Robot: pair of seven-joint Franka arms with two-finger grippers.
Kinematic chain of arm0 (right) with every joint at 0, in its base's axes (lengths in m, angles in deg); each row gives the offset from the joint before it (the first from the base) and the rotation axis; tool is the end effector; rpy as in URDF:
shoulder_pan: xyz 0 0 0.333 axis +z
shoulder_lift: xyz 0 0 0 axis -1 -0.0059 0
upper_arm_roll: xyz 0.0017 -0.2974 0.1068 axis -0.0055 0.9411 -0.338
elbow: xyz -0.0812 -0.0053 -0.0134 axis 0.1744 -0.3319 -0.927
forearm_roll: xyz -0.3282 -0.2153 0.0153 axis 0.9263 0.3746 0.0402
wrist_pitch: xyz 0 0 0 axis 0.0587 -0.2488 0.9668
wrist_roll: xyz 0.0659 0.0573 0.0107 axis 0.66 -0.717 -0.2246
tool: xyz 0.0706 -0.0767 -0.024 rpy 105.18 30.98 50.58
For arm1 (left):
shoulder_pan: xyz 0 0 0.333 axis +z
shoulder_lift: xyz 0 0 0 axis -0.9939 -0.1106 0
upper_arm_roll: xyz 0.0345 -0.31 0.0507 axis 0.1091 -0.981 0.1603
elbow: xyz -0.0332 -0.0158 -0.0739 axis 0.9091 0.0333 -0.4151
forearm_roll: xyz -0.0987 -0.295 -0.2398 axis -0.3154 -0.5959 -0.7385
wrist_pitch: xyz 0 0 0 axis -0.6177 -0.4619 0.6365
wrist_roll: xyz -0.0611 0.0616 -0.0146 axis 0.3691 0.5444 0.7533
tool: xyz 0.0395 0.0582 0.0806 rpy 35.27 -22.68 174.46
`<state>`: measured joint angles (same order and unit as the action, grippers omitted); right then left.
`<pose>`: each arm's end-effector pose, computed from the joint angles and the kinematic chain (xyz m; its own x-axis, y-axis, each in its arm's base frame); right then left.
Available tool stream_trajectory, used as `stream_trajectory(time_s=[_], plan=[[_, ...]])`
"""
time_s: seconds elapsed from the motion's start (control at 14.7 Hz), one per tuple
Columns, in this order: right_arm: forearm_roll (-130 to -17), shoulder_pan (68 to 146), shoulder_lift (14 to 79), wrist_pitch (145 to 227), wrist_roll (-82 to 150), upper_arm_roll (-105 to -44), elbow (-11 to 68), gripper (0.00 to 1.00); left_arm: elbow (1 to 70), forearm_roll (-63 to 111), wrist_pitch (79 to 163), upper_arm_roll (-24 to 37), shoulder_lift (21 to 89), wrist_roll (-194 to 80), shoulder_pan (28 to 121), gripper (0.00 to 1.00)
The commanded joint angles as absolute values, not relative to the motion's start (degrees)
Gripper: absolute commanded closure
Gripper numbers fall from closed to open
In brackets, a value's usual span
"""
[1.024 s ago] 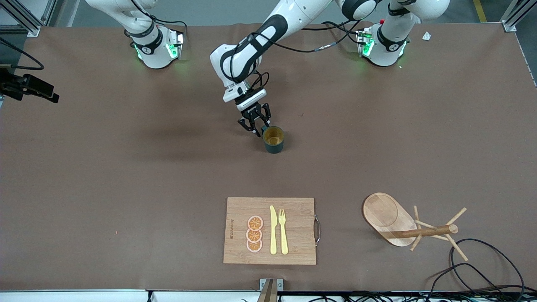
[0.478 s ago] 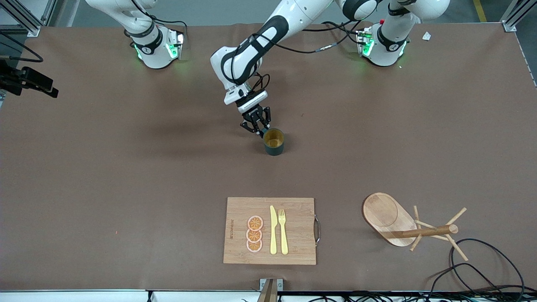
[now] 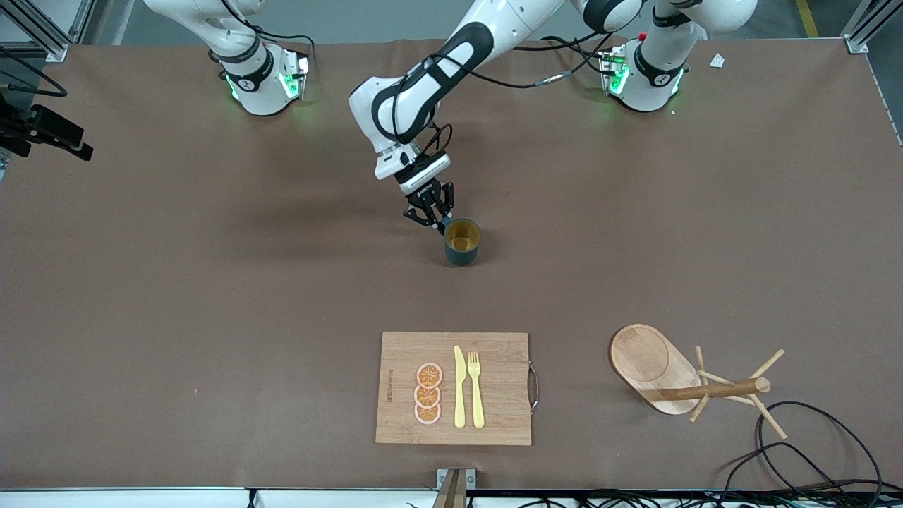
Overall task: Pass cup and hang on rack
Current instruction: 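Close the left gripper on the mug handle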
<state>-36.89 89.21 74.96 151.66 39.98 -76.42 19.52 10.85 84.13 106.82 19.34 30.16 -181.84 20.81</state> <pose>0.5109 -0.0375 0.6553 0.9937 -0.0854 -0.0727 -0.0863 -0.9962 -0.0101 0.3384 -0.6307 0.2014 0.4897 0.4684 0.7354 0.6490 -0.7591 0.0514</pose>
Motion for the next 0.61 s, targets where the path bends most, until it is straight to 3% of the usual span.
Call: stream_trajectory(time_s=[0.0,0.55], plan=[[-37.07,89.22,76.84,152.68,40.05,-76.46,21.79,0.0,11.78,79.15,106.3,19.16,36.29,-176.72,23.7,0.99],[-36.72,89.23,76.75,153.03,37.41,-76.55,21.35,0.0,11.69,58.78,110.86,18.81,50.53,-159.07,37.84,1.0]])
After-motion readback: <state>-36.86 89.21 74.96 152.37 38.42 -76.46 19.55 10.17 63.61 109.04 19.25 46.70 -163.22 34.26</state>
